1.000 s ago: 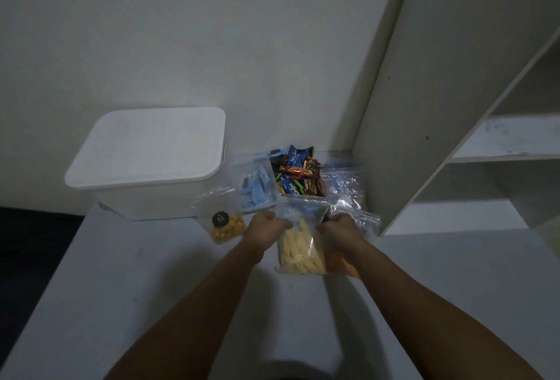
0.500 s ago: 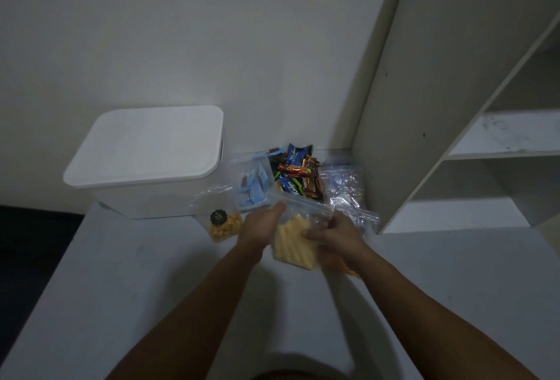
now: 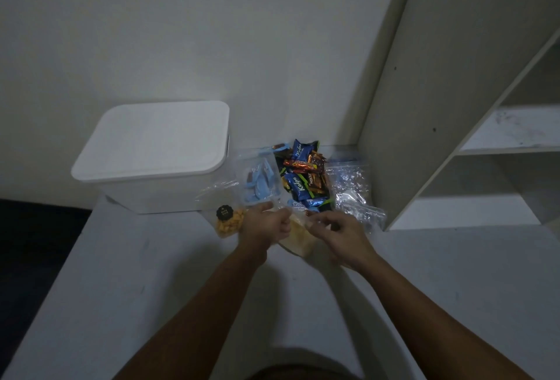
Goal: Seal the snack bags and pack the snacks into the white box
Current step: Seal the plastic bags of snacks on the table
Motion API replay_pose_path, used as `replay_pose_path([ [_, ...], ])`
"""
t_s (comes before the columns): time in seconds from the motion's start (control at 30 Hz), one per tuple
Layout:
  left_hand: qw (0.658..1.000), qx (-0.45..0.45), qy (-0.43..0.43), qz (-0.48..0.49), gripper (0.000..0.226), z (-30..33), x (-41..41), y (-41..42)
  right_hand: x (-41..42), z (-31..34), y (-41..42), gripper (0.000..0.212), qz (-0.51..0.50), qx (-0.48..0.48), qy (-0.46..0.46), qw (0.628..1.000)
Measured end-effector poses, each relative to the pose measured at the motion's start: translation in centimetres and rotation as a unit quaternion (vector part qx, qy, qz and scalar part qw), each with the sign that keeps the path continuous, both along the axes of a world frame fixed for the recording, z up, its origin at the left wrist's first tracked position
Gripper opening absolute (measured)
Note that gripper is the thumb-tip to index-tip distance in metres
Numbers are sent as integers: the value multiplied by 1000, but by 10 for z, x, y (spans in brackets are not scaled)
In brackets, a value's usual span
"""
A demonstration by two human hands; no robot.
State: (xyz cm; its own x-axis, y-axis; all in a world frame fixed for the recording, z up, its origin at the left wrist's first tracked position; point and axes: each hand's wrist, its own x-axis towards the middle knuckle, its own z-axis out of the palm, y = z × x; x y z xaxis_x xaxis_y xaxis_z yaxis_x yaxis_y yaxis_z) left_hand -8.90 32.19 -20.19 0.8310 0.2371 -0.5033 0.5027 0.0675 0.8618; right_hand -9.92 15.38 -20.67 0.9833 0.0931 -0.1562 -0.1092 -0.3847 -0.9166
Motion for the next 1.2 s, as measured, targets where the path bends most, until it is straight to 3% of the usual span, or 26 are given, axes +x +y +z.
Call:
replay_pose_path([
  [0.13, 998, 22, -66, -4, 47, -1, -6, 2, 7, 2, 5, 5, -28, 34, 38, 998],
  [0.3, 988, 89, -52, -115, 68, 4, -15, 4, 17, 1, 5, 10, -135, -67, -62, 987],
  [0.4, 988, 71, -66, -120, 59, 12, -19, 4, 20, 8, 5, 8, -116, -42, -73, 990],
  [0.57, 995, 21, -53, -87, 43, 29, -13, 12, 23, 22, -4, 11, -4, -11, -66, 998],
  [0.77, 970, 154, -167, -83, 3, 34, -7, 23, 30, 47, -12, 11, 86, -25, -41, 995],
  [0.87, 963, 180, -189, -66, 7, 38, -3, 24, 30, 58, -13, 18, 100, -1, -51, 994],
  [1.0, 956, 198, -210, -59, 12, 49, 0, 24, 31, 66, -15, 8, 103, 1, -75, 992],
  [1.2, 965, 125, -217, -84, 9, 67, -2, 21, 35, 69, -17, 5, 66, -41, -108, 991],
])
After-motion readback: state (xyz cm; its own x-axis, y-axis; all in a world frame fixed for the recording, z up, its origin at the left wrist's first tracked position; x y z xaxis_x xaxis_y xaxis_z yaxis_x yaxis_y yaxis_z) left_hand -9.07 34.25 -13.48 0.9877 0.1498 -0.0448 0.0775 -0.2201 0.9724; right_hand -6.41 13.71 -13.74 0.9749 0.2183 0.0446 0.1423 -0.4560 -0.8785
